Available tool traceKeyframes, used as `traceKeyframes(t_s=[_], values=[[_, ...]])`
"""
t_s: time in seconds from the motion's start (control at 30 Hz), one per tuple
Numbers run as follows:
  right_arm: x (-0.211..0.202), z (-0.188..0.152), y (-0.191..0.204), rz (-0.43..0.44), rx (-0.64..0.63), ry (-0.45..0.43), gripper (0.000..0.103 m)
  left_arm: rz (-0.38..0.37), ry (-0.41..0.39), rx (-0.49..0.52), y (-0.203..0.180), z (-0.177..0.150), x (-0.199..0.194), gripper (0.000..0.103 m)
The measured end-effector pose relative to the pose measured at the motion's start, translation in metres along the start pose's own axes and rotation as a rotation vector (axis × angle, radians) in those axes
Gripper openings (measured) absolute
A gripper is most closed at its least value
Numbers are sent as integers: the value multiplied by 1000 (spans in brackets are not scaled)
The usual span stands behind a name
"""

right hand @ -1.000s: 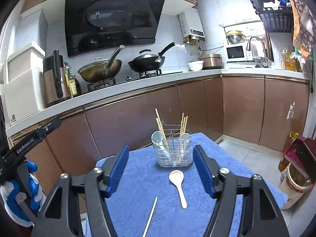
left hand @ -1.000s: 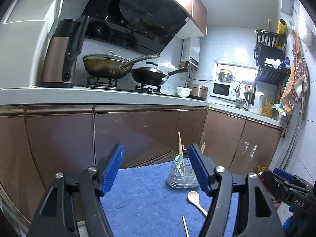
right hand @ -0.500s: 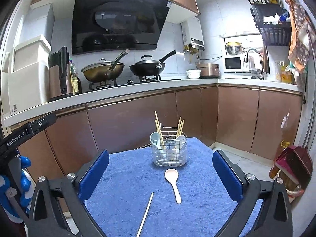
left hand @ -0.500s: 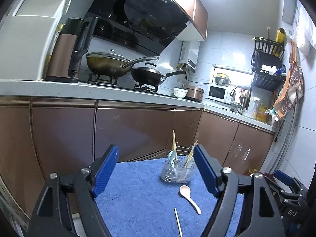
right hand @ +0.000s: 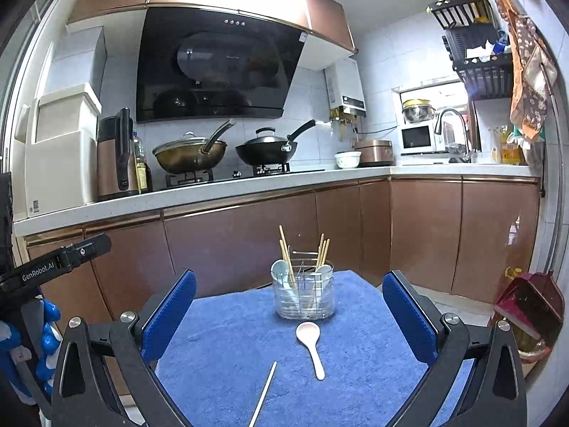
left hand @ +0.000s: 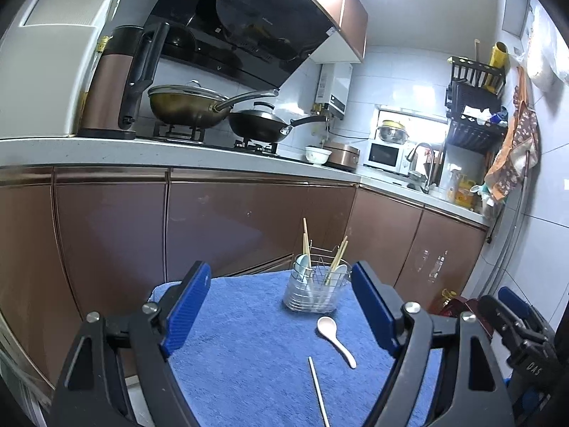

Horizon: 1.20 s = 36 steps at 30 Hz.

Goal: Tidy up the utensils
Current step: 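Raise both open tools away from the holder, then grasp the last chopstick with the left tool while the right tool grasps the white ladle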

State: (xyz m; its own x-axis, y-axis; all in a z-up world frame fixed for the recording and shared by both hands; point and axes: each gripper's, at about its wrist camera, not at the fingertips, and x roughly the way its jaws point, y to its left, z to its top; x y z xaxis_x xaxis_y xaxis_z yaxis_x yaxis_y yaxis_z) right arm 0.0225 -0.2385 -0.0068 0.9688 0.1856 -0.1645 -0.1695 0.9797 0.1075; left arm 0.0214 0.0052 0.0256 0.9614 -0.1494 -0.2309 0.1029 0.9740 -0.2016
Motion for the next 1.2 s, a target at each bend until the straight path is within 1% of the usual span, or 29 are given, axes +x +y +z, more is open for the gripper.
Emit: traceKeyframes(t_s=[0.1,0.2,0.27,0.43,0.53,0.67,0.83,0.9,0.97,1.13,1.2], values=[[4,-3,1,-3,-17,32,103,4,16,5,-1,-3,4,80],[10,-7,-4,20,19,69,103,11,39,7,-1,-6,9,80],[15,-11,-9,37,49,92,103,14,64,10,-1,-10,16,80],[25,-20,-17,37,72,130,103,10,131,21,-4,-22,35,80],[31,-25,-21,37,81,150,103,-7,181,11,-4,-30,50,80],[43,-33,-27,49,92,185,102,-35,276,13,-9,-45,76,80],[64,-47,-37,56,102,254,94,-73,424,20,-16,-72,118,79],[73,-52,-42,55,112,277,88,-83,475,21,-19,-83,135,79],[83,-60,-49,58,126,308,85,-88,533,25,-23,-98,153,79],[108,-80,-69,51,162,374,82,-100,647,42,-35,-130,191,78],[117,-87,-76,51,178,399,80,-105,685,44,-39,-141,202,74]])
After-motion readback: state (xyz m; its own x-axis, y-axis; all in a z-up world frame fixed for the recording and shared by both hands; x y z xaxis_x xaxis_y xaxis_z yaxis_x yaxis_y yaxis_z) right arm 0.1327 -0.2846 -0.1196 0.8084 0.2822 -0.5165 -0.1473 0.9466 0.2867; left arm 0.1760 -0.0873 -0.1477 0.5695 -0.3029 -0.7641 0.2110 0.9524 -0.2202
